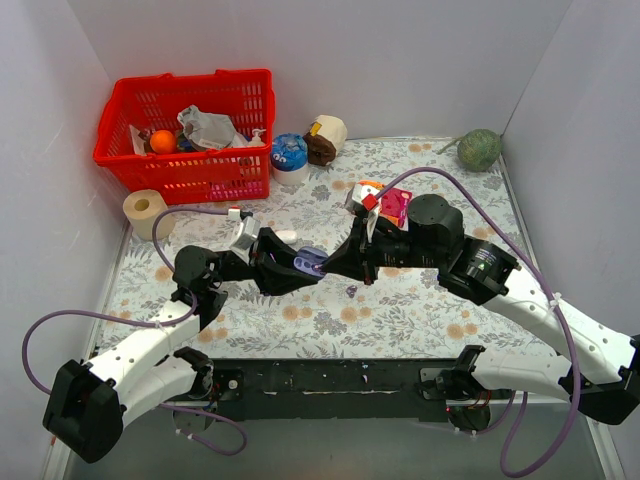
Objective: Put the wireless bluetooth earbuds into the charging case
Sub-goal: Place the earbud in the charging case, then pick up the earbud from the center of the board.
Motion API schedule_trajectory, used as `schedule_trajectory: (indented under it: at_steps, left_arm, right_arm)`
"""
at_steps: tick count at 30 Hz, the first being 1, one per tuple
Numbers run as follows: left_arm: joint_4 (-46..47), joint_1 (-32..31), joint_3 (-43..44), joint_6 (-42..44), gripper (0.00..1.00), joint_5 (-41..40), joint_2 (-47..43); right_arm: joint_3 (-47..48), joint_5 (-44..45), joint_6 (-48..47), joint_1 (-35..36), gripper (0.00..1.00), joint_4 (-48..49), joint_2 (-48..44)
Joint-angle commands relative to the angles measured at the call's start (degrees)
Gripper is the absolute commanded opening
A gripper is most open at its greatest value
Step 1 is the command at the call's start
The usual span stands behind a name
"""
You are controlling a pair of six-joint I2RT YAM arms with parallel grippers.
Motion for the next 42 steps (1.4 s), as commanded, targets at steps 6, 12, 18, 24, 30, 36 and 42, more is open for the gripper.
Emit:
schedule_trajectory:
  at_steps: [6,12,18,24,30,36,42]
  left_arm:
    - [4.6,0.2,-0.3,-1.3,0.0,-2.3,-0.7]
    - [5.8,0.2,-0.5,-2.2,0.0,-1.7,-0.6]
    - [6.5,0.2,-0.5,-2.4,0.0,-1.9,-0.4]
    - [5.4,0.2,-0.7,-1.9,0.0,-1.9,-0.4]
    - [4.9,0.2,-1.5,-1.5,0.0,-2.1,-1.0]
    - [3.8,0.2,-3.0,-1.0,0.0,-4.4,-4.2]
    - [6.3,0.0,-6.5,-3.6,0.0,-7.1,-11.0]
  right_arm:
    - [1.1,-1.5,-0.1,0.8,0.01,-1.2,1.4]
    - [2.6,-2.4,-1.6,1.1,0.01,-2.9,2.7]
    - [3.1,-0.5,-1.3,1.1,0.01,-3.8,2.7]
    - [5.2,3.7,-0.2,1.1,0.42,-3.5,0.7]
    - [10.3,10.0,-0.2,1.1,0.52,-4.5,-2.0]
    - [-1.6,29.1,1.6,1.1,0.48,-0.3,-11.9]
    - [-18.6,30.6,9.0,0.5,0.44,1.2,-11.4]
